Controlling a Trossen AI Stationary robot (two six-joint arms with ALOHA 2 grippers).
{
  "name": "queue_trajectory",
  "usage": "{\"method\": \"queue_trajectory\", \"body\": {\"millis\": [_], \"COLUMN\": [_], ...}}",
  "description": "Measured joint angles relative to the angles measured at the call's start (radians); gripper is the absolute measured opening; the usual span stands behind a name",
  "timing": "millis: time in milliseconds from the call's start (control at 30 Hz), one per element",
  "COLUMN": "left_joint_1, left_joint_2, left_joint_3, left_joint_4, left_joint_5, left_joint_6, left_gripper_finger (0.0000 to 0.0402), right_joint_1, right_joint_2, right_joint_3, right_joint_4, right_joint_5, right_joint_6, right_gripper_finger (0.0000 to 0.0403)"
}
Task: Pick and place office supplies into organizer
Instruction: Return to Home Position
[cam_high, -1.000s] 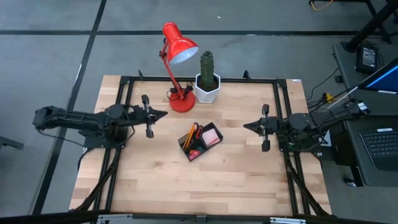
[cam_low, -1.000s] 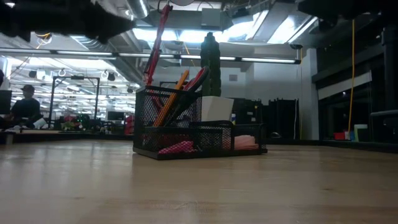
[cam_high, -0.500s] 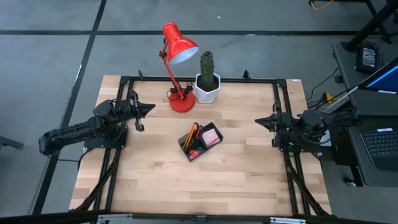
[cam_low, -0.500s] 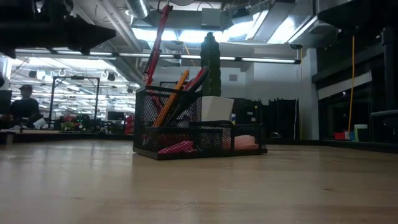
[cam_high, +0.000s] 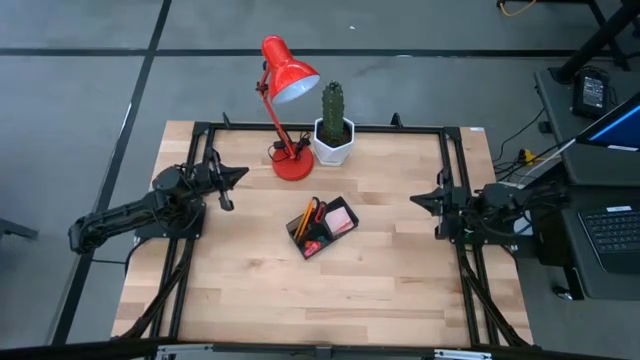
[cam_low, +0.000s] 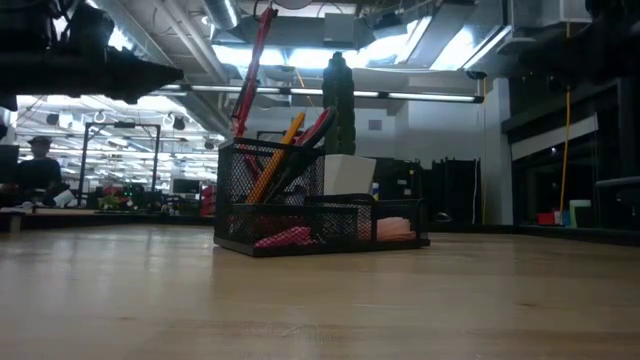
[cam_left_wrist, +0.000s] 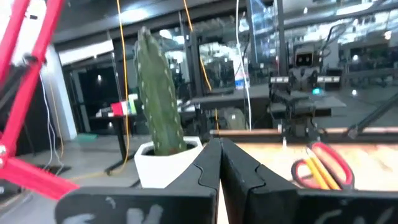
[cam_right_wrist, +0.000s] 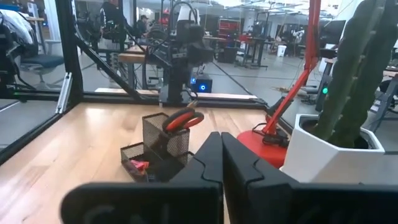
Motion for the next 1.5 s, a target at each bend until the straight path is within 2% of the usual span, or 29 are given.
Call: {"method": "queue_trajectory", "body": {"millis": [267, 367, 467, 733, 800, 967, 1300, 1500], "left_joint_1": [0.000, -0.002, -0.001, -0.001, -0.001, -0.001, -0.001, -0.001], "left_joint_2": [0.000, 0.001, 0.001, 0.001, 0.001, 0.001, 0.001, 0.001], "left_joint_3": [0.000, 0.000, 0.000, 0.000, 0.000, 0.000, 0.000, 0.000], "left_joint_4": [-0.110, -0.132, -0.141, -0.141, -0.141, -0.141, -0.141, -0.141], "left_joint_5": [-0.035, -0.038, -0.038, -0.038, -0.038, -0.038, -0.037, -0.037], "left_joint_6": [-0.006, -0.016, -0.031, -0.106, -0.105, -0.104, -0.104, -0.104], "left_gripper_finger": [0.0001, 0.0001, 0.0002, 0.0004, 0.0005, 0.0004, 0.0004, 0.0002], "right_joint_1": [0.000, 0.000, -0.001, -0.001, -0.001, -0.001, -0.001, -0.001], "right_joint_2": [-0.029, -0.028, -0.028, -0.028, -0.028, -0.026, -0.024, -0.024], "right_joint_3": [-0.029, -0.029, -0.035, -0.182, -0.182, -0.185, -0.185, -0.186], "right_joint_4": [0.003, 0.005, 0.036, 0.329, 0.329, 0.326, 0.212, 0.213], "right_joint_5": [-0.005, -0.059, -0.060, -0.062, -0.069, -0.163, -0.163, -0.163], "right_joint_6": [-0.057, -0.071, -0.067, -0.101, -0.106, -0.099, 0.107, 0.107], "right_gripper_finger": [0.0000, 0.0000, 0.0000, 0.0000, 0.0000, 0.0000, 0.0006, 0.0024]}}
